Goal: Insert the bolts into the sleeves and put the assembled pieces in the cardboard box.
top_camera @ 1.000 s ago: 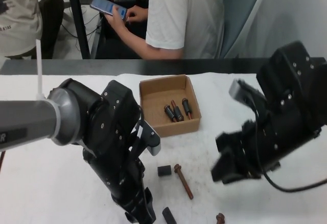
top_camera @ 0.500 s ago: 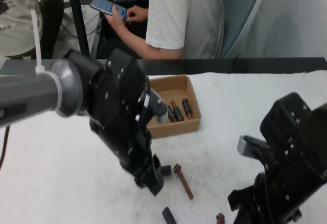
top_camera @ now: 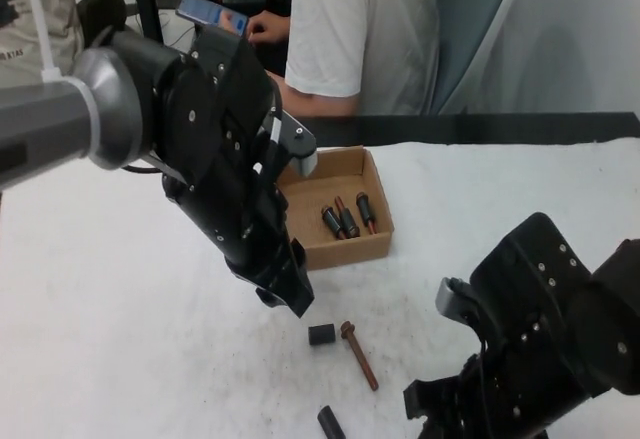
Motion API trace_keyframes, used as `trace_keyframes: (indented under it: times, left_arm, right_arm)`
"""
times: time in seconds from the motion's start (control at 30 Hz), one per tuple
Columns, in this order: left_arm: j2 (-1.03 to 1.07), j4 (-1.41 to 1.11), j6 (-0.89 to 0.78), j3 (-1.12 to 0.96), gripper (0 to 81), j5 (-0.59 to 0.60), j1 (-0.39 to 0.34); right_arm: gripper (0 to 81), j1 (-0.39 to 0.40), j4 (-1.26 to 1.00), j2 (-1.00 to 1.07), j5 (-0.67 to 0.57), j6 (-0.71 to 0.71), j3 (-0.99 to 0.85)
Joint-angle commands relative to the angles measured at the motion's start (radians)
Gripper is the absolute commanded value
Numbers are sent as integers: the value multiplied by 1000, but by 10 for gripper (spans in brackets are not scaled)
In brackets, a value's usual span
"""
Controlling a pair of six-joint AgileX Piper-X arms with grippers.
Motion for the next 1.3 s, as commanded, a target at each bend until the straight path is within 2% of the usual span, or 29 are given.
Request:
trace_keyframes:
  times: [0.0,0.13,0.33,0.7,0.97,1.1,1.27]
  left_arm:
    - [-30,9,-7,-12,459,-3,3]
    - [-37,5,-7,-12,459,-3,3]
    - [-37,24,-7,-12,459,-3,3]
    - [-37,54,-7,-12,459,0,3]
    - [-37,57,-7,-12,459,12,3]
    - [-37,57,-7,-12,459,16,3]
    - [-37,62,-7,-12,459,28,3]
  right_arm:
    - [276,3,-12,-7,55,16,6]
    - [276,1,-19,-2,118,14,12]
    - [276,1,-19,59,150,55,12]
    - [276,4,-133,107,50,189,12]
    - [276,4,-78,100,-70,180,12]
    - [274,4,-92,62,-49,179,10]
    - [228,4,-141,43,30,202,10]
